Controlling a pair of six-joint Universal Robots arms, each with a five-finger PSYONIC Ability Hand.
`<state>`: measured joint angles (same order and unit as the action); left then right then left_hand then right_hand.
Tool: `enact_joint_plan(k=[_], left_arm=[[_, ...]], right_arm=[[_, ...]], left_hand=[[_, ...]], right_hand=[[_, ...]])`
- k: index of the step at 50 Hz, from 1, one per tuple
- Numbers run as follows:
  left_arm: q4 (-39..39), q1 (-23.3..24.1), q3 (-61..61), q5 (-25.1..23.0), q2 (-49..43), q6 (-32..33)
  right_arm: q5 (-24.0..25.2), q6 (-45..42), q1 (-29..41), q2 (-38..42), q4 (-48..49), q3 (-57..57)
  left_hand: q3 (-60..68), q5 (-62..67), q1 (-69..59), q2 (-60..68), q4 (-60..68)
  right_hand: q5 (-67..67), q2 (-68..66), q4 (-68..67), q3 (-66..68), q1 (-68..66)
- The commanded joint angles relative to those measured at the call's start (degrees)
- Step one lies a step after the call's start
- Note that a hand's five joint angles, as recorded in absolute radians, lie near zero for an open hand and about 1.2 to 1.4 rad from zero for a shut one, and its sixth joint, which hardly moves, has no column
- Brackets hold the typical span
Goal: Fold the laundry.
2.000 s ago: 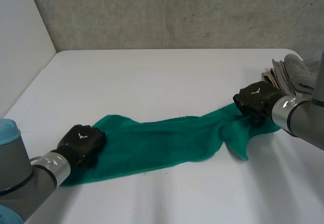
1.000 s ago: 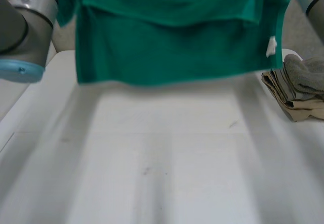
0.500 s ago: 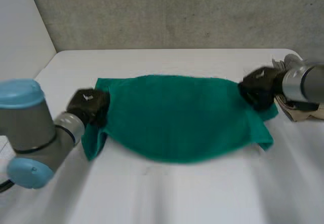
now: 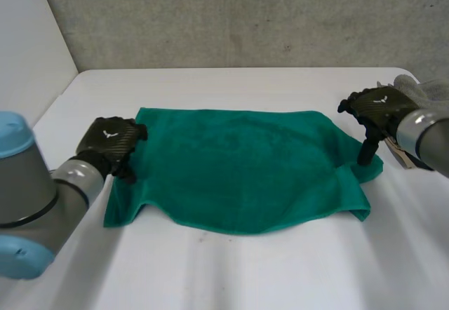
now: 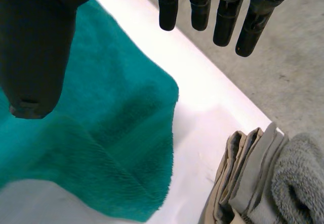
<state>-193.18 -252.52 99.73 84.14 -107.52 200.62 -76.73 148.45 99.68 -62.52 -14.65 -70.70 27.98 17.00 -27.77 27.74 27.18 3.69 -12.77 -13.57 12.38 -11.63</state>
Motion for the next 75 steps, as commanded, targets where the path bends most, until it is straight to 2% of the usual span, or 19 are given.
enact_joint_plan(k=[1,6,14,22,33,40,44,49,58,62,66,67,72,75], left_arm=[[0.4,-0.9,9.2,0.1,8.4,-0.7],[0.4,-1.0,14.4,0.1,9.1,-3.1],[-3.5,-1.5,17.3,0.1,7.2,-9.5],[-9.2,-2.5,15.4,0.4,0.9,-10.3],[-9.7,-2.2,10.7,0.9,-5.5,-9.8],[-9.9,-2.2,9.0,0.9,-6.7,-9.5],[-10.0,-2.1,8.6,0.8,-7.0,-9.5],[-10.0,-1.4,8.3,0.7,-7.4,-9.5],[-10.9,3.5,8.2,0.9,-6.9,-9.5],[-12.7,4.0,7.9,1.6,-7.1,-9.5],[-14.2,3.8,7.1,3.7,-8.5,-9.4],[-14.2,3.7,6.7,4.4,-8.9,-9.4],[-14.0,4.0,7.3,4.9,-7.7,-8.9],[-13.4,4.3,9.1,4.7,-4.1,-5.5]], right_arm=[[0.3,7.2,-0.9,-11.5,6.5,-18.4],[0.4,11.9,-4.3,-14.3,11.8,-30.7],[0.6,13.9,-5.4,-14.1,23.8,-40.6],[1.9,14.1,-5.2,-12.1,31.7,-42.8],[1.7,14.0,-4.9,-8.4,36.4,-41.9],[1.7,13.2,-4.5,-6.5,39.9,-41.3],[1.8,13.0,-4.1,-5.8,40.1,-40.7],[2.2,12.7,-4.1,-5.6,40.1,-40.5],[2.3,10.2,-4.6,-8.1,38.6,-40.7],[2.3,6.9,-4.8,-10.9,36.1,-40.8],[2.3,2.5,-4.8,-11.7,32.1,-40.2],[2.3,1.6,-4.8,-11.7,31.4,-40.0],[1.9,-4.7,-4.8,-11.8,26.3,-38.8],[1.8,-9.9,-4.8,-12.2,21.0,-38.0]], left_hand=[[-6.6,-5.7,6.4,-6.4,-5.8],[-10.5,-9.6,10.3,-10.3,-9.7],[-14.1,-13.1,13.9,-13.8,-13.3],[-12.4,-11.4,12.2,-12.1,-11.6],[-9.4,-8.4,9.1,-9.1,-8.6],[-5.5,-4.5,5.3,-5.3,-4.7],[-4.5,-3.5,4.3,-4.2,-3.7],[1.9,2.9,-2.1,2.2,2.7],[2.3,3.2,-2.5,2.5,3.1],[7.1,8.1,-7.3,7.3,7.9],[24.1,25.1,-24.3,24.3,24.9],[31.9,32.9,-32.2,32.2,32.7],[50.3,51.3,-50.5,50.6,51.1],[52.0,53.0,-52.2,52.3,52.8]], right_hand=[[-3.7,2.8,3.6,-2.4,1.6],[-3.7,2.8,3.6,-2.4,1.6],[-3.7,2.8,3.6,-2.4,1.6],[-0.2,-0.7,0.1,1.1,-1.8],[5.3,-6.2,-5.4,6.6,-7.4],[22.1,-23.0,-22.2,23.4,-24.2],[36.2,-37.2,-36.4,37.5,-38.3],[66.3,-67.2,-66.4,67.6,-68.3],[66.3,-67.2,-66.4,67.6,-68.4],[66.3,-67.2,-66.4,67.6,-68.4],[66.3,-67.2,-66.4,67.6,-68.4],[66.3,-67.2,-66.4,67.6,-68.4],[66.3,-67.2,-66.4,67.6,-68.4],[66.3,-67.2,-66.4,67.6,-68.4]])
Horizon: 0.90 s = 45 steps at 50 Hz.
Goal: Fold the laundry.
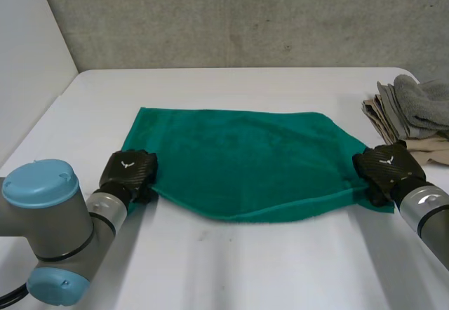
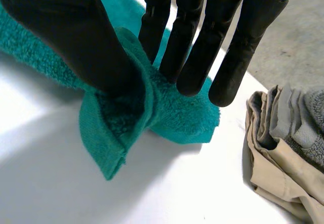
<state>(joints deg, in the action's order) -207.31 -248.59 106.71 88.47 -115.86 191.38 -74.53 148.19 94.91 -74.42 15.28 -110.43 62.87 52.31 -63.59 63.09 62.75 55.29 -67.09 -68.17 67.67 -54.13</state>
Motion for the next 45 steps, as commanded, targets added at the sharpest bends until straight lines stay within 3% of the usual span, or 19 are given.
enact_joint_plan(k=[1,6,10,11,14,18,24,28,31,38,45], left_arm=[[1.2,0.4,2.7,0.3,5.4,5.1],[5.9,0.5,7.5,0.3,11.4,16.8],[16.2,1.0,10.9,0.6,16.5,28.0],[21.8,1.4,11.9,0.8,18.3,31.5],[32.4,2.2,13.7,0.7,21.6,35.4],[38.1,2.3,14.3,0.4,24.0,34.9],[32.0,2.2,11.8,0.5,24.3,34.5],[23.2,1.4,9.6,0.3,22.3,34.5],[16.0,1.8,6.5,0.2,14.6,35.0],[12.1,1.7,-4.9,0.2,1.7,34.9],[10.4,1.5,-26.0,0.7,-6.3,34.5]], right_arm=[[-0.9,-12.0,0.1,-0.9,-12.0,2.2],[-1.2,-18.3,0.2,-3.9,-23.6,3.6],[-1.3,-22.8,0.0,-8.3,-35.0,4.5],[-1.3,-23.6,-0.1,-9.2,-37.2,4.5],[-1.0,-26.8,-1.2,-12.8,-43.8,5.2],[0.1,-30.1,-4.2,-14.4,-46.3,6.2],[1.1,-28.4,-4.5,-12.6,-38.3,6.4],[0.8,-24.4,-3.2,-7.5,-33.1,7.5],[0.0,-22.5,-1.1,-2.8,-31.1,10.3],[-5.1,-18.9,4.2,6.3,-25.0,21.0],[-7.8,-14.9,7.5,11.9,-14.6,37.0]], left_hand=[[17.1,17.7,-16.4,16.9,17.3],[17.1,17.7,-16.4,16.9,17.3],[17.1,17.7,-16.4,16.9,17.3],[17.1,17.7,-16.4,16.9,17.3],[17.1,17.7,-16.4,16.9,17.3],[17.1,17.7,-16.4,16.9,17.3],[17.1,17.7,-16.4,16.9,17.3],[17.1,17.7,-16.4,16.9,17.3],[17.1,17.7,-16.4,16.9,17.3],[17.1,17.7,-16.4,16.9,17.3],[17.1,17.7,-16.4,16.9,17.3]], right_hand=[[14.7,-12.9,-11.8,12.3,-25.9],[14.7,-12.9,-11.8,12.3,-25.9],[14.7,-12.9,-11.8,12.3,-25.9],[14.7,-12.9,-11.8,12.3,-25.9],[14.7,-12.9,-11.8,12.3,-25.9],[14.7,-12.9,-11.8,12.3,-25.9],[14.7,-12.9,-11.8,12.3,-25.9],[14.7,-12.9,-11.8,12.3,-25.9],[14.7,-12.9,-11.8,12.3,-25.9],[14.7,-12.9,-11.8,12.3,-25.9],[14.7,-12.9,-11.8,12.3,-25.9]])
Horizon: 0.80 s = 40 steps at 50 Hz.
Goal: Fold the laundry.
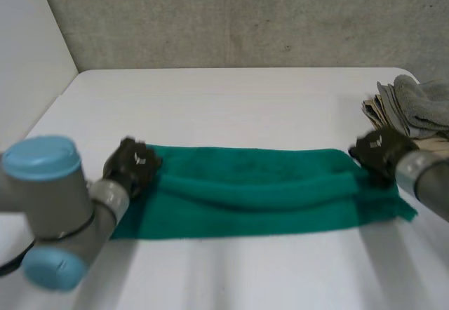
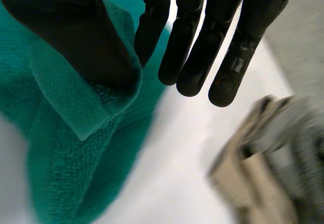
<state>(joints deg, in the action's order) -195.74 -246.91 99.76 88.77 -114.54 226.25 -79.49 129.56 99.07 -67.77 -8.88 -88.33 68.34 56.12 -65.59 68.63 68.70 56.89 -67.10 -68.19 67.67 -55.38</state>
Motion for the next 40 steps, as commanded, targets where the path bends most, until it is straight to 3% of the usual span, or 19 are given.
enact_joint_plan(k=[1,4,9,12,15,24,33,36,40], left_arm=[[-2.3,-0.2,-23.8,0.4,-8.2,-0.5],[-5.6,-0.1,-30.6,0.4,-8.2,-1.1],[-19.4,-0.2,-39.6,0.6,-6.8,-5.8],[-26.0,-0.3,-40.0,0.9,-3.3,-9.4],[-26.8,-0.2,-39.1,1.0,-1.4,-10.7],[-20.7,-0.4,-23.8,1.2,-0.8,-11.2],[-18.3,0.4,-6.2,0.6,-0.7,-10.7],[-18.3,0.6,-1.6,0.4,-0.1,-10.5],[-17.8,1.1,1.0,0.5,2.2,-9.9]], right_arm=[[-3.0,4.5,3.8,5.5,11.2,17.5],[-2.8,6.8,5.1,5.9,16.3,25.4],[-2.7,9.5,6.2,5.9,26.9,35.2],[-2.5,10.5,6.3,5.6,33.8,38.4],[-1.8,11.0,6.4,5.5,35.5,39.3],[0.3,10.6,6.4,7.9,21.5,35.8],[1.4,10.8,6.1,10.0,1.7,22.8],[1.4,11.7,6.1,10.0,-0.3,19.2],[0.9,15.1,6.5,9.7,2.7,12.8]], left_hand=[[11.7,13.9,-14.4,11.4,11.3],[11.7,13.9,-14.4,11.4,11.3],[11.7,13.9,-14.4,11.4,11.3],[11.7,13.9,-14.4,11.4,11.3],[11.7,13.9,-14.4,11.4,11.3],[11.7,13.9,-14.4,11.4,11.3],[11.7,13.9,-14.4,11.4,11.3],[11.7,13.9,-14.4,11.4,11.3],[11.7,13.9,-14.4,11.4,11.3]], right_hand=[[13.1,-12.9,-11.8,12.3,-24.6],[13.1,-12.9,-11.8,12.3,-24.6],[13.1,-12.9,-11.8,12.3,-24.6],[13.1,-12.9,-11.8,12.3,-24.6],[13.1,-12.9,-11.8,12.3,-24.6],[13.1,-12.9,-11.8,12.3,-24.6],[13.1,-12.9,-11.8,12.3,-24.6],[13.1,-12.9,-11.8,12.3,-24.6],[-33.5,33.7,34.8,-34.3,22.0]])
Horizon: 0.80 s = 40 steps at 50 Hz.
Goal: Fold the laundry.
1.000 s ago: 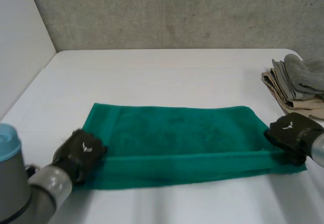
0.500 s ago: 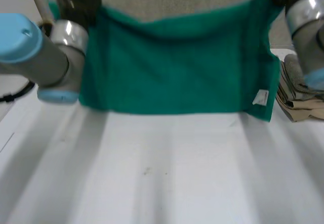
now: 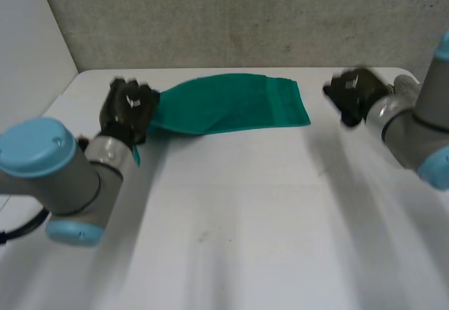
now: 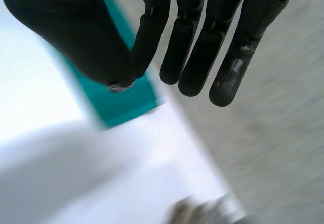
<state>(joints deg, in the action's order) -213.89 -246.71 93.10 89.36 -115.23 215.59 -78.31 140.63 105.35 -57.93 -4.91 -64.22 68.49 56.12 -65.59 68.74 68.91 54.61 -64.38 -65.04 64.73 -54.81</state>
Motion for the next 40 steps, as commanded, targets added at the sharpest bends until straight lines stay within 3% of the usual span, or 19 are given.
enact_joint_plan(k=[1,5,12,16,23,32,40], left_arm=[[0.7,1.1,7.8,-0.1,3.6,1.0],[3.0,2.2,7.8,0.0,8.0,1.2],[9.7,5.1,6.4,0.0,15.6,1.1],[13.1,7.8,4.8,0.1,19.1,0.8],[16.0,11.9,3.0,0.4,23.9,0.7],[17.1,15.6,1.6,0.8,27.0,0.6],[17.2,16.8,1.6,1.9,30.9,-1.7]], right_arm=[[-0.7,7.3,0.3,-0.6,1.5,-13.4],[-1.1,18.4,1.3,-2.8,7.4,-17.4],[-1.3,39.2,3.4,-7.5,15.4,-22.3],[-1.9,45.3,8.4,-6.9,16.3,-22.0],[-7.1,47.6,17.1,-2.5,16.4,-17.3],[-20.2,48.2,23.5,5.6,16.8,-5.7],[-22.0,47.4,23.6,12.8,20.5,2.4]], left_hand=[[11.5,13.9,-14.4,11.3,11.1],[11.5,13.9,-14.4,11.3,11.1],[11.5,13.9,-14.4,11.3,11.1],[11.5,13.9,-14.4,11.3,11.1],[11.5,13.9,-14.4,11.3,11.1],[11.5,13.9,-14.4,11.3,11.1],[11.5,13.9,-14.4,11.3,11.1]], right_hand=[[-41.5,41.2,41.9,-41.6,31.7],[-54.6,54.4,55.0,-54.7,44.8],[-54.6,54.4,55.0,-54.7,44.8],[-54.6,54.4,55.0,-54.7,44.8],[-54.6,54.4,55.0,-54.7,44.8],[-54.6,54.4,55.0,-54.7,44.8],[-54.6,54.4,55.0,-54.7,44.8]])
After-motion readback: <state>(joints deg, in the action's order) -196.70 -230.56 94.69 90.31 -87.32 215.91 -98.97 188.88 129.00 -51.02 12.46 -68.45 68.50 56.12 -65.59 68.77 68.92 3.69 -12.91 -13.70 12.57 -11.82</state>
